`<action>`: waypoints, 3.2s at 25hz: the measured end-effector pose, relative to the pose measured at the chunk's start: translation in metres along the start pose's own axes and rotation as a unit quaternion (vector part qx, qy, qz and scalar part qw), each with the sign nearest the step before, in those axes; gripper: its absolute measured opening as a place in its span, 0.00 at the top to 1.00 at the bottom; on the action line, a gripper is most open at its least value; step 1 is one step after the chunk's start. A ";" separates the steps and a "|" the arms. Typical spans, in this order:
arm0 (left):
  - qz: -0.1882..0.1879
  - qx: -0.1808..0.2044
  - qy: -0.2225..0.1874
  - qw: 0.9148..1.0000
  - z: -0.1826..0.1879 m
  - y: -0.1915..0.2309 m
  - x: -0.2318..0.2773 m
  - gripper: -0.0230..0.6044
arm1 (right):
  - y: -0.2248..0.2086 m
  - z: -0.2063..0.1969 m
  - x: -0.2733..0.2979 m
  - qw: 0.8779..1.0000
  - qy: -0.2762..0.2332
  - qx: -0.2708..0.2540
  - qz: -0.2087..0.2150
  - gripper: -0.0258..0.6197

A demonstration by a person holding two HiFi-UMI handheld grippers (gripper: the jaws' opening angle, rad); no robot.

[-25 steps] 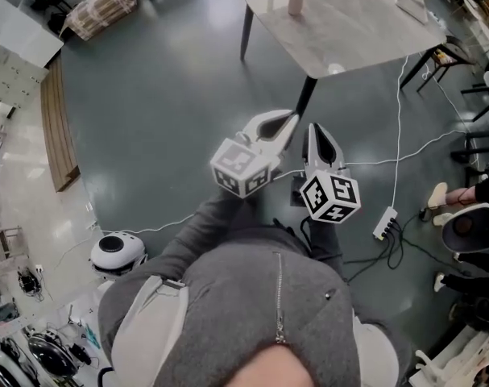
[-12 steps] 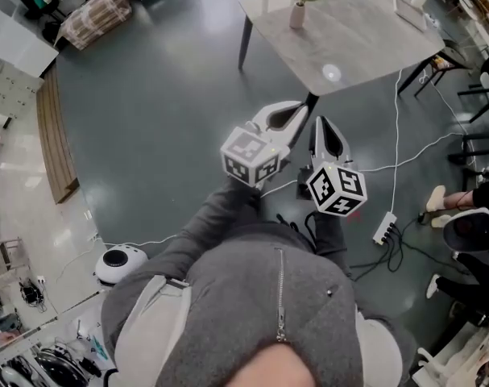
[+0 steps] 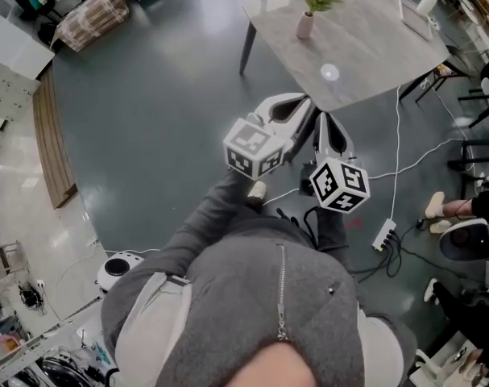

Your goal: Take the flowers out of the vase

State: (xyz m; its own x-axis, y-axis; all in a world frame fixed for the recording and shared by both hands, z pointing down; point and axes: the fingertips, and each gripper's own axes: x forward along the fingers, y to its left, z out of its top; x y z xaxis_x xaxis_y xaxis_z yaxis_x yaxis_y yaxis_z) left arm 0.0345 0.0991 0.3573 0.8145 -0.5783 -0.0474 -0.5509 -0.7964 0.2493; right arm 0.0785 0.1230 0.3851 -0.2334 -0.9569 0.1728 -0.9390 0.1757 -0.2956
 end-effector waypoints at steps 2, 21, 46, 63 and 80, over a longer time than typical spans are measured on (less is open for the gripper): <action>-0.002 0.005 0.003 1.000 0.002 0.010 0.005 0.95 | -0.002 0.003 0.012 1.000 -0.002 -0.001 -0.004 0.96; -0.017 0.029 -0.001 0.999 0.009 0.061 0.033 0.95 | -0.012 -0.006 0.075 1.000 0.005 0.018 -0.017 0.96; -0.023 0.016 0.007 1.000 0.011 0.145 0.113 0.95 | -0.050 0.018 0.181 0.999 0.009 0.034 -0.018 0.96; -0.012 0.019 -0.001 1.000 0.047 0.233 0.196 0.95 | -0.082 0.059 0.291 0.999 0.019 0.024 -0.013 0.95; -0.004 0.002 0.027 1.000 0.024 0.298 0.262 0.95 | -0.130 0.042 0.358 0.997 0.066 0.039 -0.022 0.64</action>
State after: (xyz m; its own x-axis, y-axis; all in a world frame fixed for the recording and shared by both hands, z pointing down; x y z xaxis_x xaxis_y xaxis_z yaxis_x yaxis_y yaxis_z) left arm 0.0789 -0.2939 0.3961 0.8271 -0.5620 0.0036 -0.5456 -0.8014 0.2451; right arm 0.1273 -0.2521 0.4463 -0.2279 -0.9240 0.3071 -0.9281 0.1108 -0.3556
